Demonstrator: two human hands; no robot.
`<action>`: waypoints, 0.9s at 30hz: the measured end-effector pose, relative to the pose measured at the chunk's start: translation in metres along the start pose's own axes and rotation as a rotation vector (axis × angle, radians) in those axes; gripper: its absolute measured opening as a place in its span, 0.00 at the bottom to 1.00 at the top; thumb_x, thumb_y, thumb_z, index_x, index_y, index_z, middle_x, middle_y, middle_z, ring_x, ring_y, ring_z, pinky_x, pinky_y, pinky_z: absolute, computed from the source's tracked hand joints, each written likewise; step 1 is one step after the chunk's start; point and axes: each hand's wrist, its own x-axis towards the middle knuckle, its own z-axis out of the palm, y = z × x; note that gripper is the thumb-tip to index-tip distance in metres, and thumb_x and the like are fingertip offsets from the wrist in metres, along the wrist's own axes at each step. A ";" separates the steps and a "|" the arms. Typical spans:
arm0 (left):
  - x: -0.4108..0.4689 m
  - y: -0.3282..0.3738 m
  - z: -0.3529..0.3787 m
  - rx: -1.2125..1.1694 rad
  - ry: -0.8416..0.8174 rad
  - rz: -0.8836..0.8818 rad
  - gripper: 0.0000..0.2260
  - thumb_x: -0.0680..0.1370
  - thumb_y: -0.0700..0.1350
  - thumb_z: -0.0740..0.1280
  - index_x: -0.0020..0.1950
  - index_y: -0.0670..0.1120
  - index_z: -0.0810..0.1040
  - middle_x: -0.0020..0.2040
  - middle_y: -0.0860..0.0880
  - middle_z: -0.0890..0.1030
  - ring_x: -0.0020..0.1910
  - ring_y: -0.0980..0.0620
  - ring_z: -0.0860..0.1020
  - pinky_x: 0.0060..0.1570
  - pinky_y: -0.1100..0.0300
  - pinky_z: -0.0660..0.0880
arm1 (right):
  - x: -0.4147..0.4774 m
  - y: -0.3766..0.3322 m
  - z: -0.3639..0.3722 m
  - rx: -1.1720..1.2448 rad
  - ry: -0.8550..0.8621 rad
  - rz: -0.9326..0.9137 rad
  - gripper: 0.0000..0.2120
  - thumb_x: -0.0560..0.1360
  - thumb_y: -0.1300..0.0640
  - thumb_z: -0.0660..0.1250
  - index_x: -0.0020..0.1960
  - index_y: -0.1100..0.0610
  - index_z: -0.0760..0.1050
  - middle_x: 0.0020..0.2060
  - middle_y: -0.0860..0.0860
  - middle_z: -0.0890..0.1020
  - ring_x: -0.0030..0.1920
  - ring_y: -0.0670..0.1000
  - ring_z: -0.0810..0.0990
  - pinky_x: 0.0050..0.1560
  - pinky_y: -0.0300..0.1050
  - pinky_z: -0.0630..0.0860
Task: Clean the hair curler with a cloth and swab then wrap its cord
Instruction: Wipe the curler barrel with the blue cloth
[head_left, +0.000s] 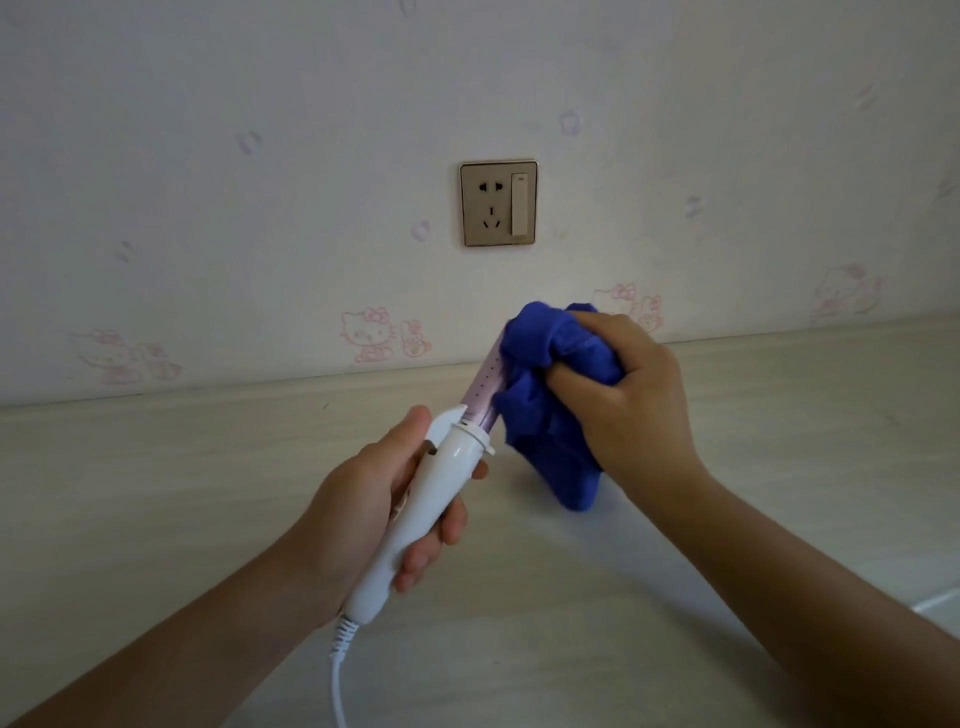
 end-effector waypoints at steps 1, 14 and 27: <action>0.001 -0.001 0.001 0.027 -0.001 0.000 0.31 0.76 0.68 0.59 0.52 0.42 0.85 0.34 0.40 0.78 0.18 0.50 0.69 0.20 0.62 0.67 | 0.003 0.002 -0.003 0.011 0.026 0.017 0.14 0.73 0.58 0.71 0.50 0.39 0.81 0.47 0.42 0.84 0.49 0.41 0.83 0.47 0.35 0.79; -0.003 -0.009 0.009 -0.180 -0.038 0.066 0.31 0.80 0.63 0.56 0.59 0.36 0.80 0.36 0.42 0.72 0.24 0.49 0.65 0.22 0.61 0.64 | 0.005 0.007 -0.007 0.070 -0.004 0.055 0.12 0.74 0.60 0.72 0.52 0.43 0.83 0.47 0.43 0.86 0.49 0.45 0.85 0.49 0.39 0.81; -0.001 -0.004 0.011 -0.258 -0.093 0.075 0.25 0.79 0.61 0.64 0.58 0.40 0.82 0.40 0.43 0.75 0.23 0.51 0.69 0.20 0.61 0.70 | 0.009 0.007 -0.008 0.150 0.002 0.076 0.11 0.75 0.60 0.70 0.50 0.45 0.84 0.44 0.44 0.87 0.46 0.45 0.85 0.45 0.34 0.79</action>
